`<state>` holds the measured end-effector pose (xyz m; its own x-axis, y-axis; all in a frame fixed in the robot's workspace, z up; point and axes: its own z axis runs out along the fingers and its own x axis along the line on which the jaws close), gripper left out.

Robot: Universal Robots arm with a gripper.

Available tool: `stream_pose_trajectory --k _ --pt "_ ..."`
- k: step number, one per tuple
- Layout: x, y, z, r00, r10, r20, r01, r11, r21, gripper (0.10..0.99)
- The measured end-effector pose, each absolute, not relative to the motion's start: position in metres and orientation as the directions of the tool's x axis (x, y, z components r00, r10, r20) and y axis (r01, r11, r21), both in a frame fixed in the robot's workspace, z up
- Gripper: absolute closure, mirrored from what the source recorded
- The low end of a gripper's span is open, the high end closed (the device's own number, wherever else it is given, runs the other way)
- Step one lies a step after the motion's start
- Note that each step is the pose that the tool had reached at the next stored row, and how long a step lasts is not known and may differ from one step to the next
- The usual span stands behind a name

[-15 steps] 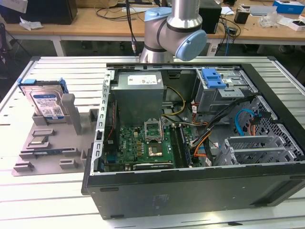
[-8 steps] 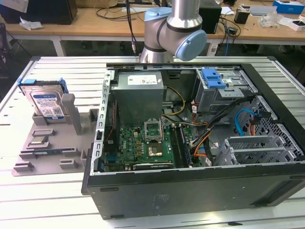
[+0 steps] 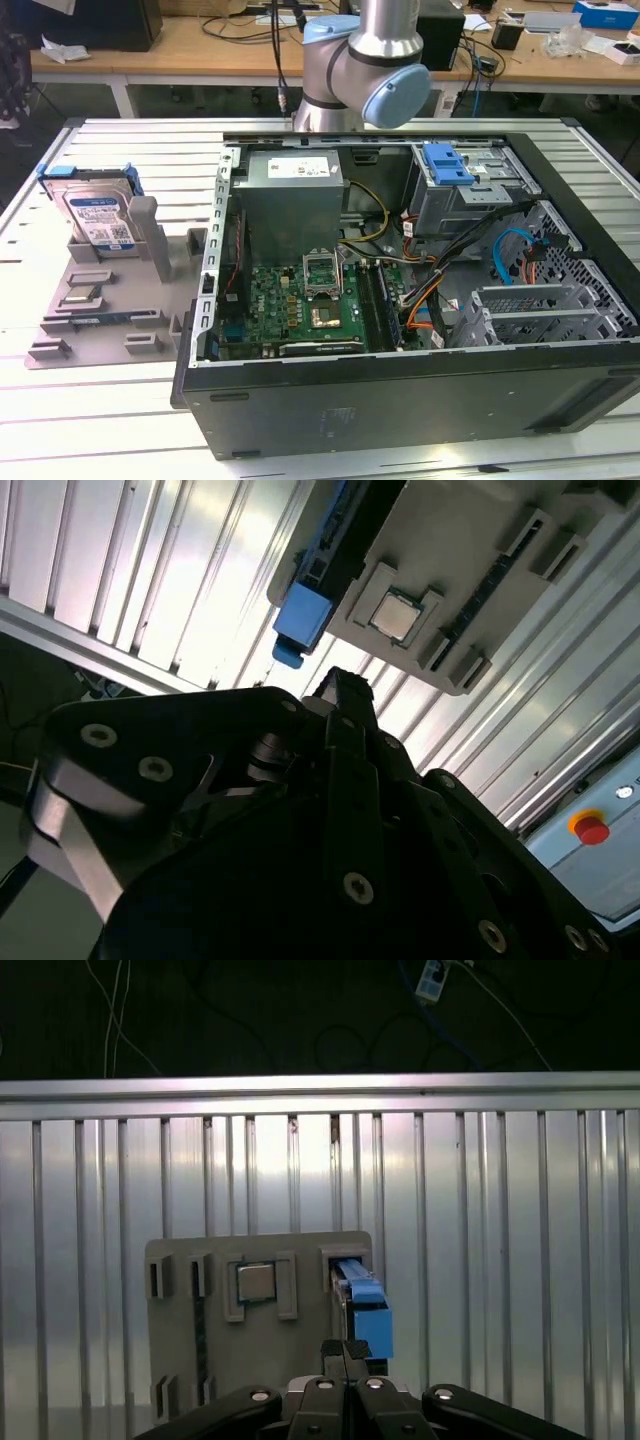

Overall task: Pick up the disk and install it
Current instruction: 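Pick up the disk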

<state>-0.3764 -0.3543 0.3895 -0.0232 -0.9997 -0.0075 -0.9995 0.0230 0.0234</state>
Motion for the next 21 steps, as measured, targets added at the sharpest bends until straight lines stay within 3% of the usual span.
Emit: stream_pose_trajectory --k 21 --pt "-0.361 -0.345 0.358 -0.015 -1.0 0.006 -1.0 0.015 0.023 0.98"
